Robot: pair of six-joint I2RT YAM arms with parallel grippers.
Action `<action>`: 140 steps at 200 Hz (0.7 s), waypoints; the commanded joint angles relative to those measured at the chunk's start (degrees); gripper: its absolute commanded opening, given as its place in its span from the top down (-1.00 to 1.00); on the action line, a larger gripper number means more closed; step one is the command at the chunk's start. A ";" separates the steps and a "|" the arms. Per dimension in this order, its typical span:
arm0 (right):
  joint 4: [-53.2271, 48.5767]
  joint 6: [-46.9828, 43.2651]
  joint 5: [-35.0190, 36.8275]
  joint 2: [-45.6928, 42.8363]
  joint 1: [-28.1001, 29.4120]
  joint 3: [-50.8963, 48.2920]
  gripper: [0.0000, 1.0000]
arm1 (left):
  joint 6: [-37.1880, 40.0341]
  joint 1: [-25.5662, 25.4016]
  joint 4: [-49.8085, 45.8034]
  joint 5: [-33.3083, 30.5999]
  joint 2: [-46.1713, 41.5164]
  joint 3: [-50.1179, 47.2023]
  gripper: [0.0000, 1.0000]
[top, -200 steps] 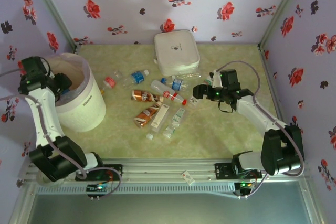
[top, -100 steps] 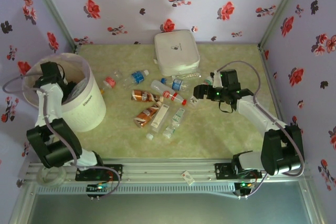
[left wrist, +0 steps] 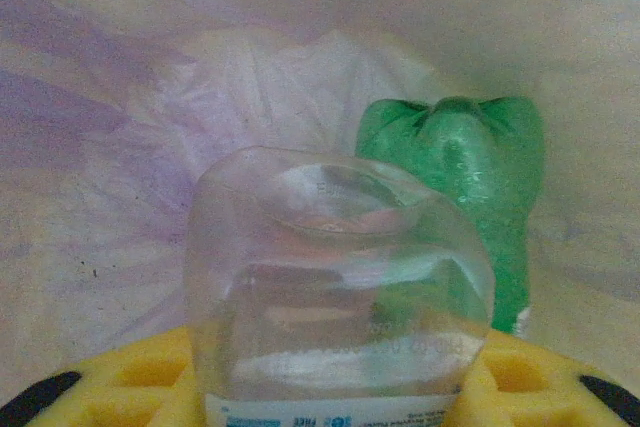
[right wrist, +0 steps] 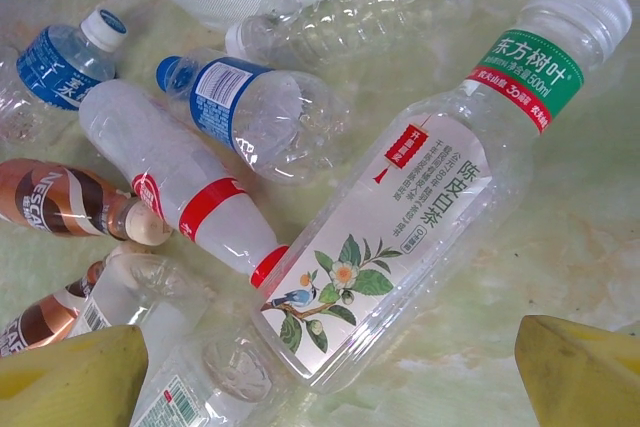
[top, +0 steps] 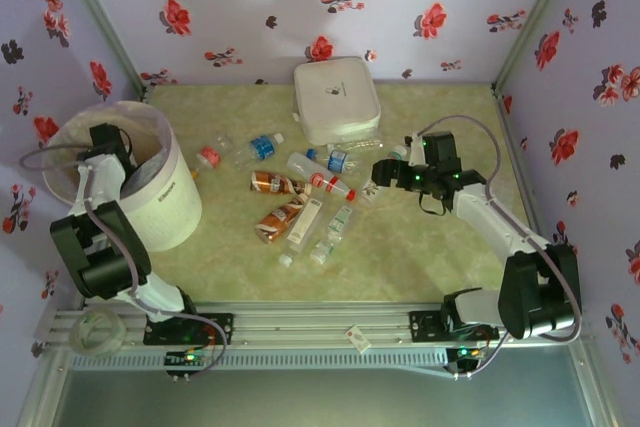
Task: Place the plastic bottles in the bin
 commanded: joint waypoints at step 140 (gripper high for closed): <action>-1.67 1.03 2.52 -4.40 -2.57 -2.48 -0.91 | 1.37 -0.88 -1.07 -0.47 0.79 0.40 -0.86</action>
